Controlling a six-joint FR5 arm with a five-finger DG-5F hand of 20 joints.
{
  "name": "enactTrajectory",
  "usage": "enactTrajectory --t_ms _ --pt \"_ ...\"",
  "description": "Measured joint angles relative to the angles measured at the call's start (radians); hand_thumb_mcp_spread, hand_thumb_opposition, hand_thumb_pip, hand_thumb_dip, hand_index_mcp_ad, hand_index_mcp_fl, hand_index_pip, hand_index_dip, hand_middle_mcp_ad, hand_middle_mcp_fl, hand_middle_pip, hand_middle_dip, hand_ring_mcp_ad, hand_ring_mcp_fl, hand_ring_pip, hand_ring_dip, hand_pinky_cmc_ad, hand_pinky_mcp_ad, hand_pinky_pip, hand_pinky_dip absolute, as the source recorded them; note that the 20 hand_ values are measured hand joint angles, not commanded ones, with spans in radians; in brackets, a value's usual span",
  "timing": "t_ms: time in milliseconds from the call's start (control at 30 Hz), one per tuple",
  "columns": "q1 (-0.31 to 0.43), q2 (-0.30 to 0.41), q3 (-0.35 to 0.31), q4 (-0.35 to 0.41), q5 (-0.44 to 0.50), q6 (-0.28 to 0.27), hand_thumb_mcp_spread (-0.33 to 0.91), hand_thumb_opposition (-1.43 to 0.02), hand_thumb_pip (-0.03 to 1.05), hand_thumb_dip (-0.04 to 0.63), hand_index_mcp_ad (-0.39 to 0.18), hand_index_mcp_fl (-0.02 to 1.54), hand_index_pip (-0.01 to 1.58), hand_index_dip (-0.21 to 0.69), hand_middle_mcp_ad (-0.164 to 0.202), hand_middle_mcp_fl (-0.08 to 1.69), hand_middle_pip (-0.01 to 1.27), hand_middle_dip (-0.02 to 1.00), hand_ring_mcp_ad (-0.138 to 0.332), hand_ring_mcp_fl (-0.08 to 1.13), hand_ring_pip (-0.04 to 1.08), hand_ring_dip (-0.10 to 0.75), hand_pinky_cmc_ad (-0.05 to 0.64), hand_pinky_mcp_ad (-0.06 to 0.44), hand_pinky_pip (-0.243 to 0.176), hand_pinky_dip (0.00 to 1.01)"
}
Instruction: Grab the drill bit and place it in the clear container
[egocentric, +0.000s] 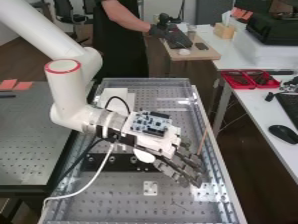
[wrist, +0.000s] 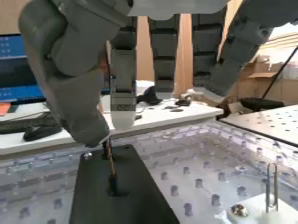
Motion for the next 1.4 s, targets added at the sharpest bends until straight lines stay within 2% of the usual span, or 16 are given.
enactTrajectory --t_ms 367,767,833,933,1400 --pt "0.003 -0.006 0.008 -0.011 -0.017 0.003 0.48 -0.81 0.54 0.3 -0.122 0.29 1.34 0.206 0.108 0.3 0.13 0.57 0.237 0.24 0.1 0.473 0.454 0.264 0.065 0.6" --pt "0.002 -0.022 0.022 -0.009 -0.018 0.003 0.49 -0.81 0.53 0.3 -0.122 0.36 1.34 0.206 0.11 0.33 0.13 0.57 0.218 0.27 0.1 0.473 0.454 0.264 0.068 0.57" --pt "0.0 -0.025 0.026 -0.011 -0.02 0.003 0.49 -0.81 0.52 0.3 -0.122 0.36 1.35 0.206 0.093 0.33 0.13 0.57 0.218 0.27 0.1 0.473 0.454 0.265 0.073 0.57" --pt "-0.001 -0.027 0.031 -0.013 -0.021 0.003 0.5 -0.82 0.52 0.3 -0.131 0.38 1.34 0.206 0.089 0.33 0.13 0.57 0.216 0.27 0.1 0.475 0.449 0.265 0.075 0.57" --pt "-0.014 -0.027 0.039 -0.02 -0.036 -0.001 0.52 -0.85 0.55 0.304 -0.134 0.37 1.35 0.206 0.093 0.34 0.13 0.57 0.215 0.28 0.1 0.475 0.449 0.265 0.084 0.56"
